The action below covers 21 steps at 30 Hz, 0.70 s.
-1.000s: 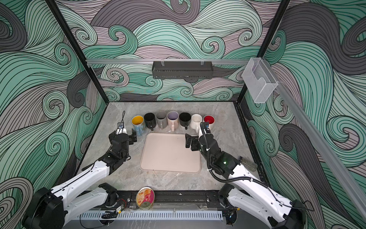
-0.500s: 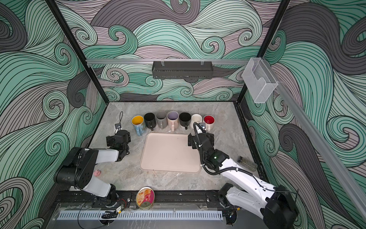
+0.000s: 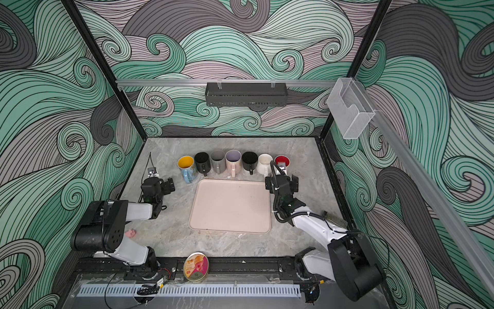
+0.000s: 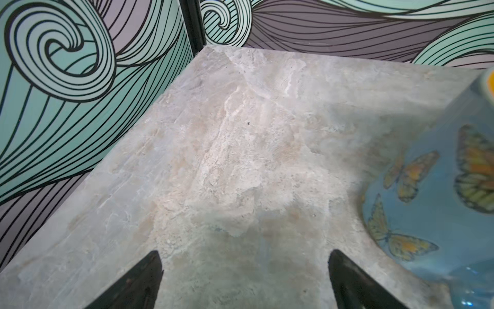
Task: Turn the mug right side up
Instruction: Reset both arms
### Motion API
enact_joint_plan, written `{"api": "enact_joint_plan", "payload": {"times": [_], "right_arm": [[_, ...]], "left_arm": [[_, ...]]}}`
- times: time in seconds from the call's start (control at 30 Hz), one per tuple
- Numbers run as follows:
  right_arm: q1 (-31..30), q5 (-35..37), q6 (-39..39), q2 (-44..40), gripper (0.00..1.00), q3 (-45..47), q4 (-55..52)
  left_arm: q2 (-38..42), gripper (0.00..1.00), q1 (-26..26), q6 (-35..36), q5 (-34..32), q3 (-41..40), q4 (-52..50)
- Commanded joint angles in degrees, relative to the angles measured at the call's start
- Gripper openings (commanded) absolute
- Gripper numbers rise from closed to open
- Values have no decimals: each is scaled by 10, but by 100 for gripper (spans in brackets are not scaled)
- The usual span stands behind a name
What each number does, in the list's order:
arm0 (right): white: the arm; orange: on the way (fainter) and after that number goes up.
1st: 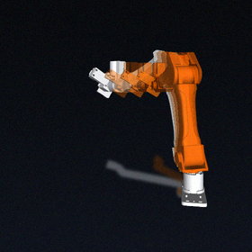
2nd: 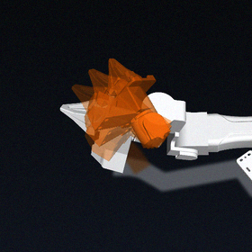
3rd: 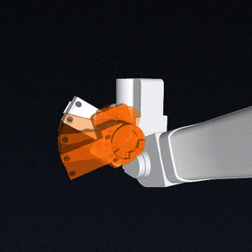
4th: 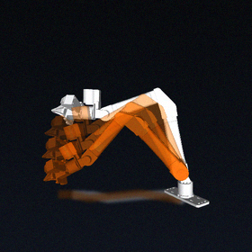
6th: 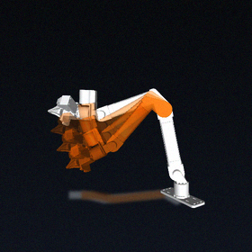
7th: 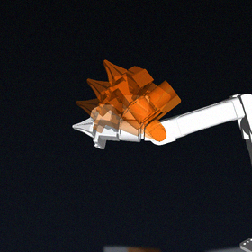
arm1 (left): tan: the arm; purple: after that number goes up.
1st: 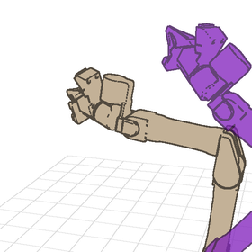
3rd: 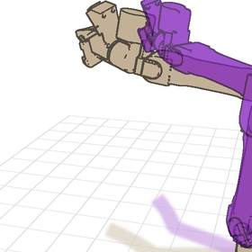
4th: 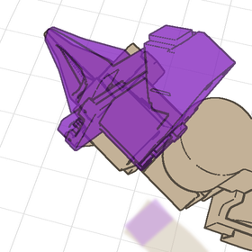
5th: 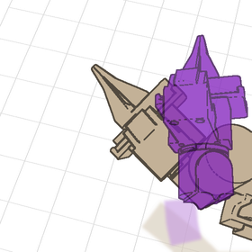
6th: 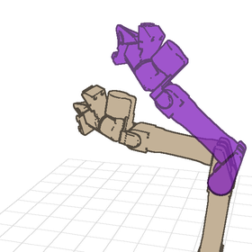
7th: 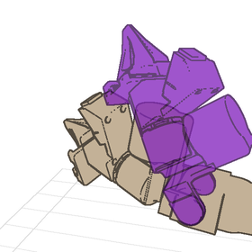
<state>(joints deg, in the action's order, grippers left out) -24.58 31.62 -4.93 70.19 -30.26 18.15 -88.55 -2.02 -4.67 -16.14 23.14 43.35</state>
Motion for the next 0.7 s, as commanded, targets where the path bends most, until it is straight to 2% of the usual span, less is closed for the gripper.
{"api": "enact_joint_plan", "payload": {"times": [0.0, 0.03, 0.1, 0.2, 0.23, 0.33, 0.4, 0.47, 0.53, 0.6, 0.67], "right_arm": [[38, -37, 22, 16, 100, -13, 33], [45, -42, 31, 22, 99, -16, 40], [59, -55, 32, 36, 100, -23, 46], [84, -76, 31, 49, 100, -38, 31], [83, -80, 58, 47, 100, -32, 41], [92, -83, 65, 45, 100, -4, 54], [95, -84, 59, 62, 100, 33, 105], [96, -68, 66, 87, 99, 74, 220], [107, -102, 53, 76, 99, 57, 158], [117, -123, 53, 82, 99, 57, 169], [121, -178, 73, 73, 99, 65, 175]], "left_arm": [[6, 99, -2, 4, 27, 19, -12], [18, 99, -2, -10, 25, 34, -59], [6, 99, -2, 4, 28, 23, -10], [17, 99, -2, -9, 26, 34, -52], [11, 99, -2, -3, 27, 29, -30], [14, 99, -2, -6, 26, 32, -42], [14, 99, -2, -6, 27, 32, -45], [13, 99, -2, -5, 27, 30, -39], [15, 99, -2, -6, 26, 32, -44], [14, 98, -2, -6, 26, 32, -45], [14, 98, -2, -6, 26, 31, -43]]}}
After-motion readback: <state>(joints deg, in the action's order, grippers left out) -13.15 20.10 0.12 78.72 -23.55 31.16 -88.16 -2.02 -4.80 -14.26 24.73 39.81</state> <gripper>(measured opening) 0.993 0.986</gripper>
